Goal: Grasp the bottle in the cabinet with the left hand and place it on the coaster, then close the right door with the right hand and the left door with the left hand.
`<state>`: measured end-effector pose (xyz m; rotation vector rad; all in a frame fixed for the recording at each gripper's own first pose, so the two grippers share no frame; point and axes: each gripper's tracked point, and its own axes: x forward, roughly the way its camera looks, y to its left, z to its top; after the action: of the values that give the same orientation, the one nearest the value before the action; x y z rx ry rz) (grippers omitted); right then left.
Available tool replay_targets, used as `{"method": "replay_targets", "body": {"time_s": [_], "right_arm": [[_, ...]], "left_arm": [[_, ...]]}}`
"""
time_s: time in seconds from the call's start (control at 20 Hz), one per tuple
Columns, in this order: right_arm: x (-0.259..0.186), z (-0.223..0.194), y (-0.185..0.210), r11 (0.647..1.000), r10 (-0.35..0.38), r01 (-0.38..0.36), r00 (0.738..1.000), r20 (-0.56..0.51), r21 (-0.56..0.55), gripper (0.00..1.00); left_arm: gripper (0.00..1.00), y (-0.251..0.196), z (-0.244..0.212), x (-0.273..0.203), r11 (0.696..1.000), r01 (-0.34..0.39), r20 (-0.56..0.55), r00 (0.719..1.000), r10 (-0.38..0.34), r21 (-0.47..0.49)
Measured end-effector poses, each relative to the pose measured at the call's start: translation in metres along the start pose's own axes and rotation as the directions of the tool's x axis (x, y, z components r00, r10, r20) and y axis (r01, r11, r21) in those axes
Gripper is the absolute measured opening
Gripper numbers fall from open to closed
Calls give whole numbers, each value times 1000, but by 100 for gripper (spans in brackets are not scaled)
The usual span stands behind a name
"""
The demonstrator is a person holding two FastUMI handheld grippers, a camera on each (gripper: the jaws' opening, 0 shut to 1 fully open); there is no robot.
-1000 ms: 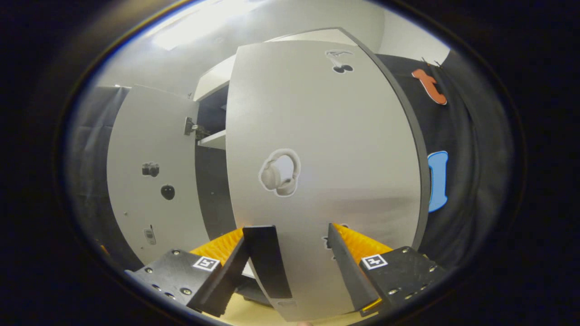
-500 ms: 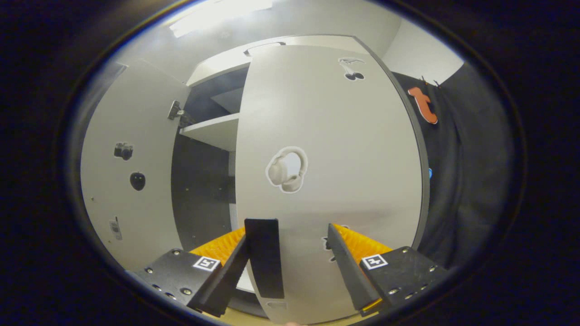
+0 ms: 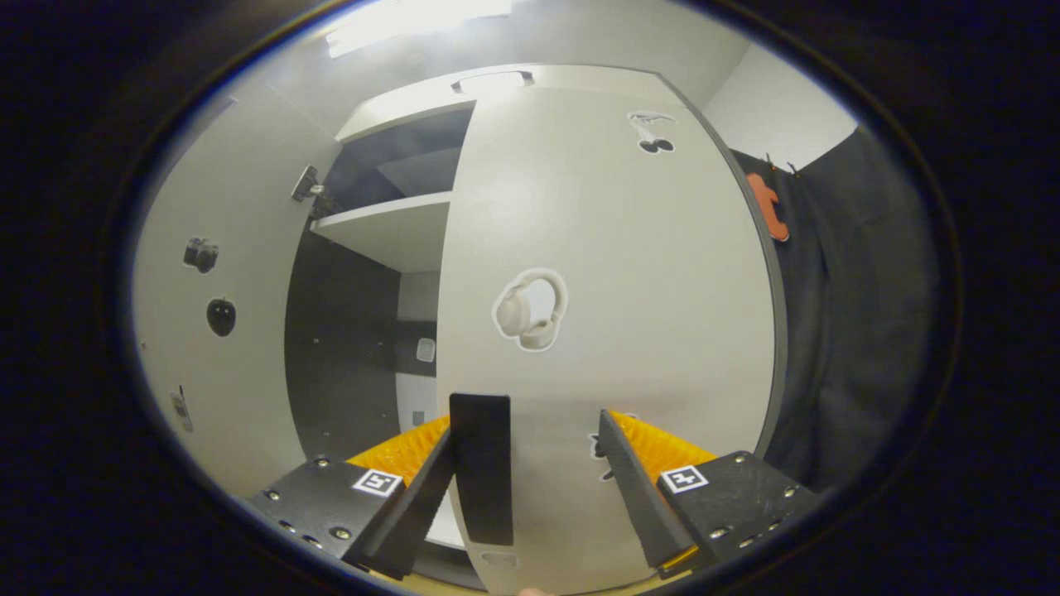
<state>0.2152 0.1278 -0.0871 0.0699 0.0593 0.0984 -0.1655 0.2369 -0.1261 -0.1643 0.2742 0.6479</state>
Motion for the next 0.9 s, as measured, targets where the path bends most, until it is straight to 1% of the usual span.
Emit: {"method": "replay_targets", "body": {"time_s": [0.05, 0.1, 0.15, 0.2, 0.25, 0.3, 0.45, 0.5, 0.55, 0.6, 0.7, 0.8, 0.85, 0.9], "right_arm": [[1, 0, 0, 1000, -7, 7, 1000, 0, -1, 97], [3, 0, -1, 1000, -14, 14, 1000, 0, -1, 97], [3, -1, 0, 1000, -20, 20, 1000, -2, -3, 97], [4, -1, -1, 1000, -25, 25, 1000, -3, -6, 97], [5, -1, 0, 999, -31, 31, 1000, -4, -9, 97], [6, -2, 0, 999, -37, 37, 999, -5, -10, 97], [8, -2, -1, 999, -51, 51, 999, -5, -12, 97], [8, -2, 0, 998, -55, 55, 998, -7, -13, 97], [8, -2, 0, 998, -56, 56, 998, -7, -14, 97], [8, -3, -1, 998, -56, 55, 998, -11, -13, 97], [6, -3, 1, 999, -43, 43, 999, -19, -3, 98], [1, -5, 1, 999, -11, 13, 998, -54, 40, 97], [-4, -4, 1, 998, 2, 2, 998, -65, 62, 99], [-10, -2, 1, 998, 11, -6, 997, -70, 65, 99]], "left_arm": [[97, 2, 1, 2, 1000, 1, 1, 1000, -1, 0], [97, 4, 1, 4, 1000, 2, 0, 1000, -2, 0], [94, 6, 1, 6, 1000, 2, 0, 1000, -2, 1], [97, 8, 2, 7, 1000, 3, -1, 1000, -3, 3], [94, 10, 1, 9, 1000, 4, -2, 1000, -4, 5], [97, 12, 2, 11, 1000, 6, -4, 1000, -6, 8], [97, 16, 7, 18, 1000, 16, 1, 1000, -16, 17], [94, 16, 8, 22, 1000, 21, 3, 1000, -21, 19], [94, 17, 11, 25, 999, 27, 7, 1000, -28, 19], [97, 17, 13, 28, 999, 34, 13, 999, -35, 19], [97, 14, 22, 37, 998, 60, 30, 998, -60, 17], [97, 7, 38, 48, 995, 101, 63, 993, -102, 20], [97, 2, 46, 54, 992, 122, 78, 989, -123, 21], [97, -2, 54, 61, 990, 143, 92, 985, -144, 19]]}}
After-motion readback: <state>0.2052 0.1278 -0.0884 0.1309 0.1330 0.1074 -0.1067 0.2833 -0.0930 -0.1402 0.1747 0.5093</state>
